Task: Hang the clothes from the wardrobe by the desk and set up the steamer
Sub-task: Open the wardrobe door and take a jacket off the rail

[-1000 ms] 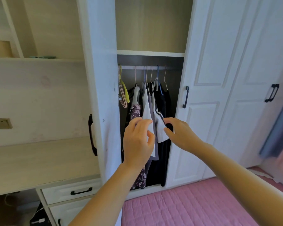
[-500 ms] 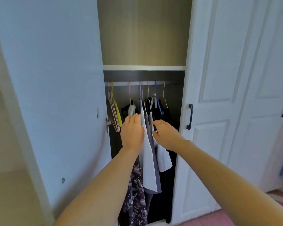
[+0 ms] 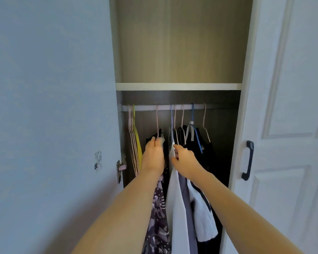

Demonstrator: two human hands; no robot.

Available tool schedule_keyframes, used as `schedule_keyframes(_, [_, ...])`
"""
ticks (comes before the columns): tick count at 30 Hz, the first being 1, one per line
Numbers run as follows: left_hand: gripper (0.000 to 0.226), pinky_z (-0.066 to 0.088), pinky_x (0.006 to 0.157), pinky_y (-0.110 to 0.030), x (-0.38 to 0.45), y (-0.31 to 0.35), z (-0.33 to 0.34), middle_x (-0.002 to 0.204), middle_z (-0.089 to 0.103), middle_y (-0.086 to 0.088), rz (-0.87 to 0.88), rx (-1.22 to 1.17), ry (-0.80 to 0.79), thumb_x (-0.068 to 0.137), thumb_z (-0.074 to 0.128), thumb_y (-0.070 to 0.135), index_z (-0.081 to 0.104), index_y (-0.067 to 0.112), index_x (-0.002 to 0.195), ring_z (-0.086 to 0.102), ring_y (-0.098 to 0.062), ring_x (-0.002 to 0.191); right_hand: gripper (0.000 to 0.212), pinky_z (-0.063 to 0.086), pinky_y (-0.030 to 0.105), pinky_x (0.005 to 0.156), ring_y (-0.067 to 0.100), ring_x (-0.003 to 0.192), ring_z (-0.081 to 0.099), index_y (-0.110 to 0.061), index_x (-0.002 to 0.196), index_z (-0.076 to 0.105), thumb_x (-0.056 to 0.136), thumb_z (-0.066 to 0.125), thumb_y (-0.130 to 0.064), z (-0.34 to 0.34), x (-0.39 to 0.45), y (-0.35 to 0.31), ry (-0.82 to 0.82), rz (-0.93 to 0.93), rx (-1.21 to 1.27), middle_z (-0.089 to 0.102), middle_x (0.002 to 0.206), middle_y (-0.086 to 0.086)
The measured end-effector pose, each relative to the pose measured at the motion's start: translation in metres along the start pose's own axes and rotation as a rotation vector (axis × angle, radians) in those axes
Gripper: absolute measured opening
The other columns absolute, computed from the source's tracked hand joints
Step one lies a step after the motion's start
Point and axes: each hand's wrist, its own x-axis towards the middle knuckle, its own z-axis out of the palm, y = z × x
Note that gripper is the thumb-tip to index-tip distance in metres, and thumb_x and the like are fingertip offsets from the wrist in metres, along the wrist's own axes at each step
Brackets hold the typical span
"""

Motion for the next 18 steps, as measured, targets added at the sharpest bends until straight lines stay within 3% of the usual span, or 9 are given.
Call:
schedule_keyframes(3, [0.06, 0.034, 0.108, -0.042, 0.009, -0.003, 0.006, 0.158, 0.019, -0.014, -0.057, -0.046, -0.078, 0.097, 0.048, 0.009, 0.019, 0.008, 0.15, 0.033, -0.033, 0.138, 0.044, 0.048, 0.032, 0.083, 0.029, 0.096, 0.061, 0.002, 0.137, 0.037, 0.097, 0.049, -0.012, 0.008, 0.017, 0.0, 0.01, 0.009, -0.001, 0.062, 0.106, 0.018])
schedule_keyframes(6, [0.061, 0.037, 0.105, -0.041, 0.018, -0.002, 0.011, 0.152, 0.032, -0.017, -0.158, -0.155, -0.075, 0.101, 0.042, 0.019, 0.012, 0.007, 0.152, 0.041, -0.033, 0.132, 0.046, 0.05, 0.033, 0.075, 0.029, 0.09, 0.061, 0.002, 0.137, 0.033, 0.096, 0.049, -0.011, 0.017, 0.036, 0.003, 0.04, 0.024, -0.021, 0.062, 0.104, 0.019])
schedule_keyframes(10, [0.047, 0.043, 0.091, -0.036, 0.028, 0.0, 0.02, 0.136, 0.05, -0.019, -0.266, -0.385, -0.006, 0.104, 0.035, 0.027, 0.031, 0.005, 0.146, 0.051, -0.033, 0.12, 0.044, 0.047, 0.03, 0.071, 0.03, 0.097, 0.06, 0.001, 0.136, 0.035, 0.094, 0.049, -0.007, 0.021, 0.059, 0.009, 0.108, 0.041, -0.028, 0.058, 0.114, 0.02])
schedule_keyframes(15, [0.038, 0.035, 0.073, -0.029, 0.053, 0.001, 0.027, 0.11, 0.062, -0.016, -0.41, -0.57, 0.092, 0.104, 0.035, 0.029, 0.059, 0.003, 0.116, 0.051, -0.021, 0.089, 0.045, 0.046, 0.027, 0.079, 0.03, 0.107, 0.057, 0.001, 0.134, 0.037, 0.092, 0.052, -0.002, 0.026, 0.081, 0.013, 0.128, 0.056, -0.102, 0.052, 0.125, 0.018])
schedule_keyframes(18, [0.035, 0.039, 0.076, -0.031, 0.071, -0.002, 0.031, 0.107, 0.065, -0.016, -0.473, -0.663, 0.116, 0.102, 0.042, 0.03, 0.062, 0.004, 0.113, 0.057, -0.027, 0.095, 0.04, 0.048, 0.031, 0.087, 0.03, 0.107, 0.058, 0.002, 0.129, 0.042, 0.091, 0.051, 0.004, 0.027, 0.09, 0.012, 0.163, 0.103, -0.139, 0.046, 0.129, 0.021])
